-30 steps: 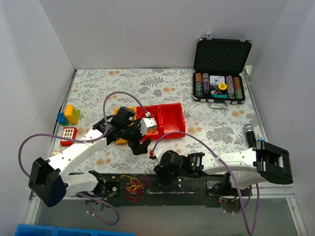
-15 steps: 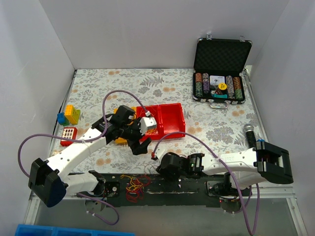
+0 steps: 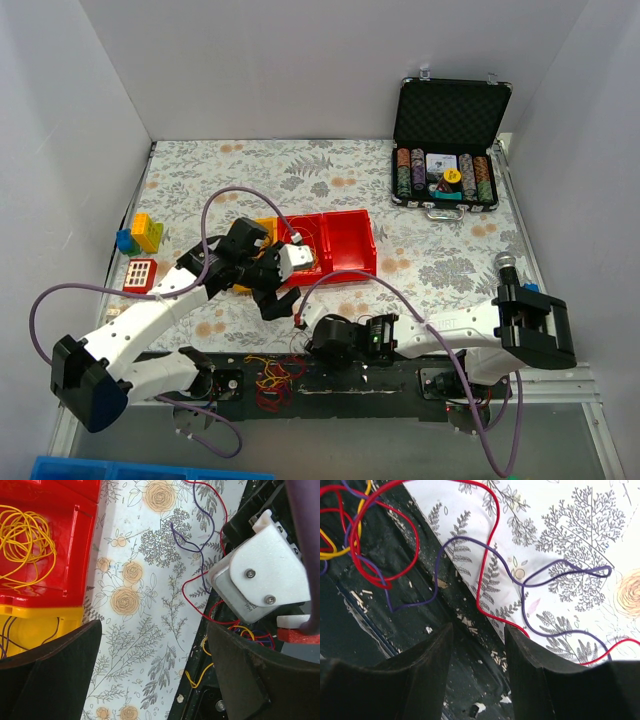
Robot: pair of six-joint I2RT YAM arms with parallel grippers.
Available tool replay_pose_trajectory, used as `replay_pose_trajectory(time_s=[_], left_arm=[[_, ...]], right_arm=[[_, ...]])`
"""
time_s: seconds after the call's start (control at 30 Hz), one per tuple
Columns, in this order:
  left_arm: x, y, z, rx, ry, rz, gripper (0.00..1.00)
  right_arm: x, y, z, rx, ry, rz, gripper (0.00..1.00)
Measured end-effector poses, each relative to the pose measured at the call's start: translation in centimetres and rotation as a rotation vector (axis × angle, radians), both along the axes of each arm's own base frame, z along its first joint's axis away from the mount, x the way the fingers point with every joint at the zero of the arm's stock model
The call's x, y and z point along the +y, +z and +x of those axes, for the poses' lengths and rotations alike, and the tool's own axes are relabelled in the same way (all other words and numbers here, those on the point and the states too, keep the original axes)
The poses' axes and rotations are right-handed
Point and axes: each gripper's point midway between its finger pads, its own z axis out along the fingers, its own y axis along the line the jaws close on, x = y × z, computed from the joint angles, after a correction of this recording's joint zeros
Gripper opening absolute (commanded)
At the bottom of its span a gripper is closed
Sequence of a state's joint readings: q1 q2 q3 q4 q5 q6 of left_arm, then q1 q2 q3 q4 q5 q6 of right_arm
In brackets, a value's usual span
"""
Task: Untangle the cables
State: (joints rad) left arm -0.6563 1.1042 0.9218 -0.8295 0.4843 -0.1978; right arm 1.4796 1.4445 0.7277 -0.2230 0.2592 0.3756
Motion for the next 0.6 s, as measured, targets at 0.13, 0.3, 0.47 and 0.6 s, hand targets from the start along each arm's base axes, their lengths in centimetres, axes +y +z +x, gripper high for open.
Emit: replay_pose_trajectory(time_s=[0.13, 0.3, 0.47, 0.6], left_arm=[[0.5, -0.2, -0.2, -0.015, -0.006, 0.010, 0.87], [1.1, -0.7, -0.5, -0.033, -0.009, 0.025, 0.86], [1.4, -0.9, -0.6, -0.038, -0.012, 0.036, 0.87], [1.4, -0.9, -0.6, -0.039, -0.012, 0.037, 0.87]], right_arm=[[0.7, -0.4, 0.0, 0.004, -0.016, 0.015, 0.49], [1.3, -0.4, 0.3, 0.004, -0.046, 0.025, 0.39], [1.8, 1.3, -0.9, 0.049, 0.008, 0.074, 0.43], [2.1, 5.0, -1.0, 0.031, 0.045, 0.171, 0.52]])
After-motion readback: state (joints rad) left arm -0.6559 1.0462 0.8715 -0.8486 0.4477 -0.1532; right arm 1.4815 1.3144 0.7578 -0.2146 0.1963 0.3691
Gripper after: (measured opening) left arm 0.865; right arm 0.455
